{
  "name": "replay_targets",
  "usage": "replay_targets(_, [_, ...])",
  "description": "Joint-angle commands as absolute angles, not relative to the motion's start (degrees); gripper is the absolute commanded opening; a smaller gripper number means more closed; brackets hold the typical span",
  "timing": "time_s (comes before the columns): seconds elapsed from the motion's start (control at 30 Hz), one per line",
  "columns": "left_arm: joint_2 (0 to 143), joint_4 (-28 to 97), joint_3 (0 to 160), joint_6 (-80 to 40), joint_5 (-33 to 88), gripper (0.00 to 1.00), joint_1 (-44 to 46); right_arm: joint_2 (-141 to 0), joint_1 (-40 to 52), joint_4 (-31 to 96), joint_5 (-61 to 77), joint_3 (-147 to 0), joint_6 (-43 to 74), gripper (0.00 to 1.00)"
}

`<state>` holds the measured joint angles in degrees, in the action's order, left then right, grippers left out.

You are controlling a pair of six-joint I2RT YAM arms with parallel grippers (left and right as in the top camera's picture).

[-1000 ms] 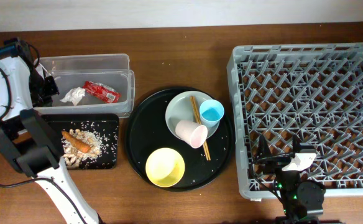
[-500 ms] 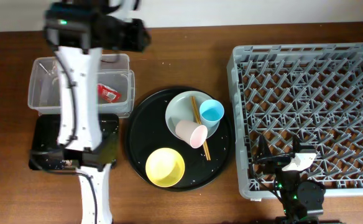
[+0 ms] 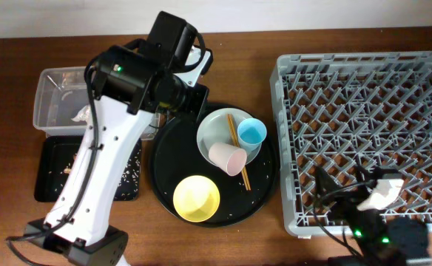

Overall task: Sort waste into correct bins and load items into the dishwasher rack
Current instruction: 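Reach the left gripper to the pink cup on the white plate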

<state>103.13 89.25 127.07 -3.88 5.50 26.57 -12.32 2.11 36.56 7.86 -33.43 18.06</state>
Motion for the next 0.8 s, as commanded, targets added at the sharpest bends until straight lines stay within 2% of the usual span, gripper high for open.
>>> replay_targets(0.0, [103.15, 83.99, 117.30, -5.76, 10.44, 0.33, 26.65, -24.82, 1.85, 49.43, 9.82, -51.13, 18.52, 0.98])
replay_targets(0.07, [103.15, 78.17, 108.99, -5.80, 11.64, 0.33, 27.83, -31.86, 1.85, 56.86, 11.88, -57.65, 18.52, 0.98])
replay_targets(0.13, [103.15, 68.75, 98.63, -6.83, 11.62, 0.34, 30.94, -35.77, 1.85, 60.75, 11.86, -57.54, 18.52, 0.98])
replay_targets(0.17, [103.15, 64.36, 94.98, -6.83, 11.62, 0.37, 32.80, -37.15, 1.85, 61.17, 11.86, -57.54, 18.48, 0.98])
replay_targets(0.23, [103.18, 55.70, 89.19, -6.79, 11.31, 0.54, 36.42, -40.05, 1.85, 61.21, 11.84, -57.54, 18.28, 0.98])
replay_targets(0.27, [103.18, 54.24, 88.29, -6.79, 10.48, 0.55, 37.26, -40.84, 1.85, 61.39, 11.84, -57.54, 18.28, 0.98])
replay_targets(0.5, [105.32, 52.71, 84.82, -6.87, -2.94, 0.55, 42.76, -49.54, 1.85, 63.90, 11.86, -57.56, 18.28, 0.98])
replay_targets(0.67, [105.34, 47.90, 77.12, -9.61, -3.97, 0.54, 42.76, -49.56, 1.85, 63.94, 11.86, -57.56, 18.31, 0.99])
replay_targets(0.7, [105.34, 46.50, 75.83, -9.58, -4.54, 0.43, 42.76, -49.56, 1.85, 63.96, 11.86, -57.56, 18.31, 0.98])
replay_targets(0.77, [105.30, 47.00, 75.83, -9.58, -11.55, 0.14, 42.74, -49.56, 1.85, 63.92, 11.86, -57.56, 18.31, 0.98])
